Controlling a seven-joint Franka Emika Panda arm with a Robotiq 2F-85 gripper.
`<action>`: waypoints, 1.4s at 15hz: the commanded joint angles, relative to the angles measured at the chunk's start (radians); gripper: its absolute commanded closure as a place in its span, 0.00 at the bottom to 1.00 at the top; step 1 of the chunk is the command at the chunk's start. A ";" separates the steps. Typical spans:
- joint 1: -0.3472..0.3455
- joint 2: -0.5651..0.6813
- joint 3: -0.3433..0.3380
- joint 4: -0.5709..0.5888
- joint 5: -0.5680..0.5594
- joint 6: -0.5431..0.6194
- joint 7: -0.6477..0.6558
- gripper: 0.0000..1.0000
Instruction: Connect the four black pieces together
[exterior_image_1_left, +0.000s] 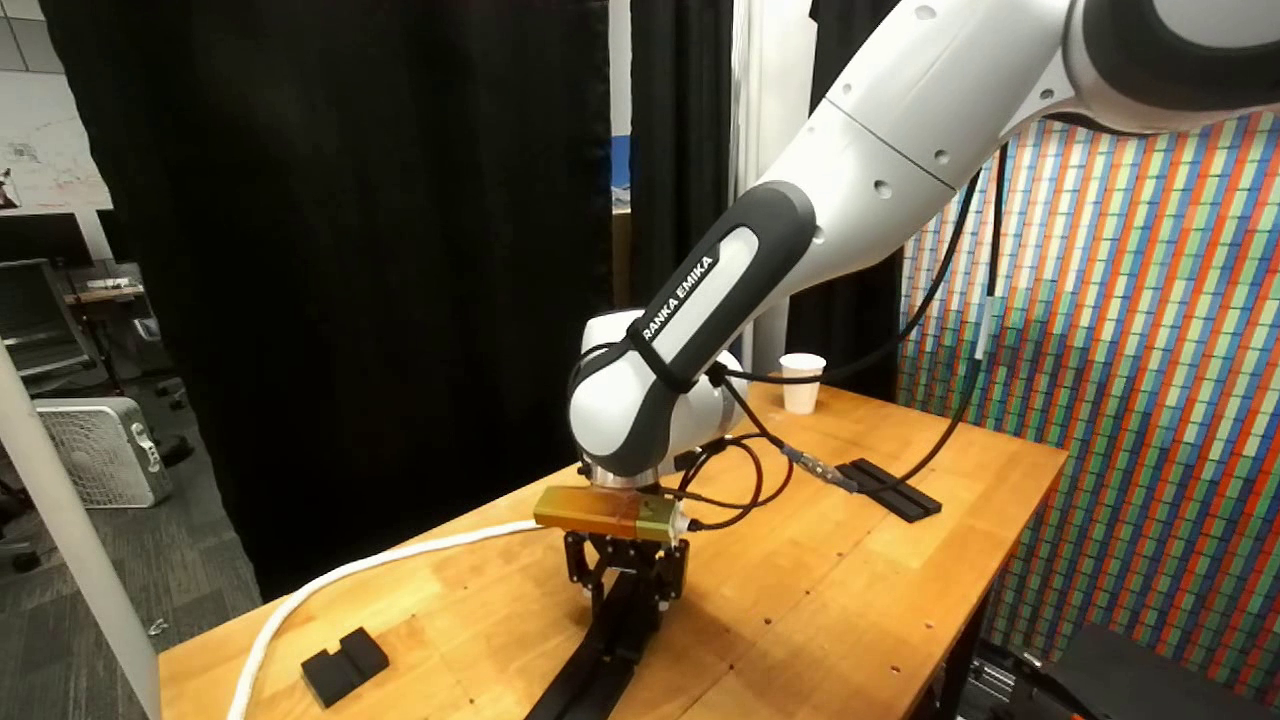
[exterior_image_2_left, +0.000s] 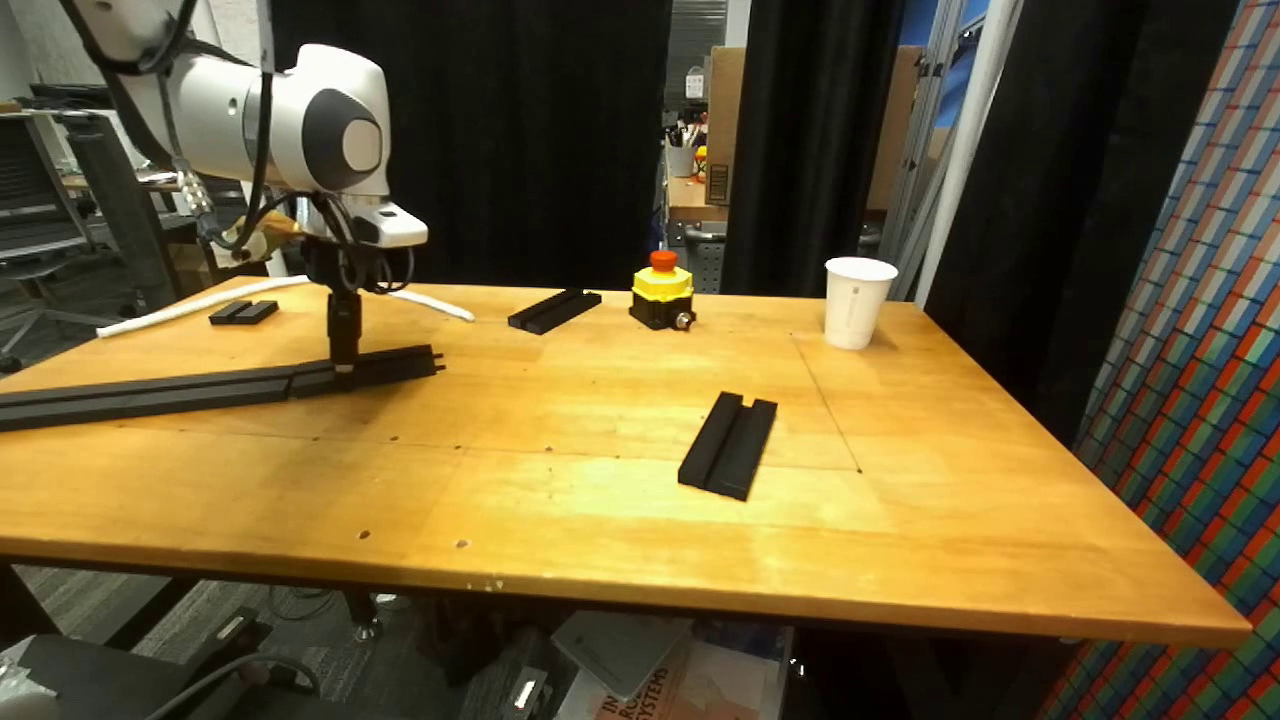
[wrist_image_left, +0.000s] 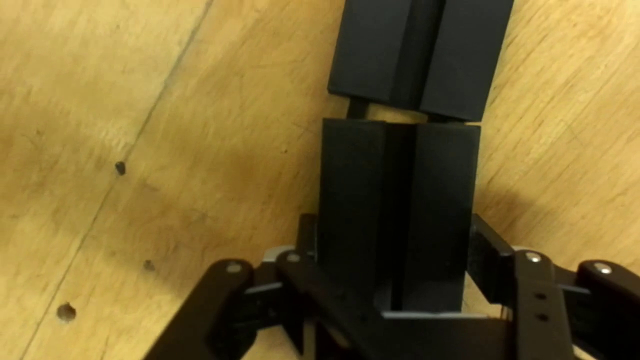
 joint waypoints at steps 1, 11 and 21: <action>0.001 -0.039 0.022 -0.052 0.074 0.038 0.049 0.54; 0.007 -0.037 0.039 -0.087 0.142 0.102 0.155 0.54; 0.007 -0.022 0.038 -0.070 0.107 0.086 0.140 0.54</action>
